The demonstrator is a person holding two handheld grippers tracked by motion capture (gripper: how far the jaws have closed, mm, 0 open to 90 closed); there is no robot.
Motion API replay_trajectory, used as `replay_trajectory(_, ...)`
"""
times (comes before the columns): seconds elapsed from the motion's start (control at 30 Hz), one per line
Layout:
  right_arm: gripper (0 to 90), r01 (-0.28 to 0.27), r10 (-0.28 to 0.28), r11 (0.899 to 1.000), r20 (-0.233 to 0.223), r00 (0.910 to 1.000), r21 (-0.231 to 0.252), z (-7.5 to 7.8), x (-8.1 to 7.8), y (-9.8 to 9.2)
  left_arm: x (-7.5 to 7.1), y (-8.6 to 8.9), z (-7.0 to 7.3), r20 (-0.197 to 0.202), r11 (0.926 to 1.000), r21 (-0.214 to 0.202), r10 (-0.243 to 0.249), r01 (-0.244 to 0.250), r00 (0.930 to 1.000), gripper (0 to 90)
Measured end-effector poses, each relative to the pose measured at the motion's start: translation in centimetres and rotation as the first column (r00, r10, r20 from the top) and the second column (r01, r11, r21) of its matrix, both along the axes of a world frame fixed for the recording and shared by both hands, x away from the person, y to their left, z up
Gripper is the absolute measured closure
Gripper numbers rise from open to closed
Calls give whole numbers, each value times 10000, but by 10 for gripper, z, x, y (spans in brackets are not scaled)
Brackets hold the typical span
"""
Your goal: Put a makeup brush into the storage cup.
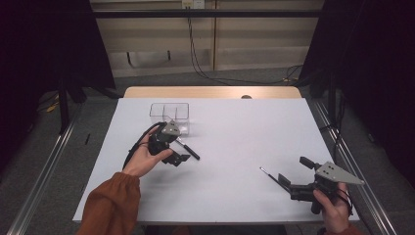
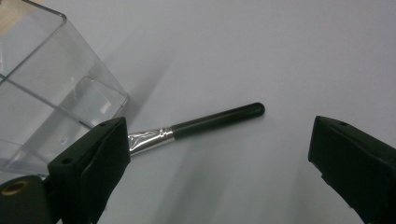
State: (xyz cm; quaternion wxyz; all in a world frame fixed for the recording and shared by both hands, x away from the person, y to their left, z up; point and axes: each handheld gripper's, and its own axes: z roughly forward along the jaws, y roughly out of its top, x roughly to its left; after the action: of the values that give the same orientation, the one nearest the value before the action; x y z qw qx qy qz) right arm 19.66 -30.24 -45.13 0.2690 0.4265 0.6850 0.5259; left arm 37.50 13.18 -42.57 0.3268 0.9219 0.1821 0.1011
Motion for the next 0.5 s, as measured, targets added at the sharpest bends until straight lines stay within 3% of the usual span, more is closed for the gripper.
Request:
replay_trajectory(0.23,0,-61,61,9999,23,10000,-85,0,0,0,9,-7,0,-275,9936,1002,-489,514,9984,67)
replay_trajectory(0.43,0,-73,73,9999,18,10000,-94,0,0,0,21,-6,1,-636,9893,1175,-791,862,9948,61)
replay_trajectory(0.5,0,-75,76,9999,57,10000,-104,0,0,0,24,-8,0,-705,9844,1389,-992,1083,9926,58)
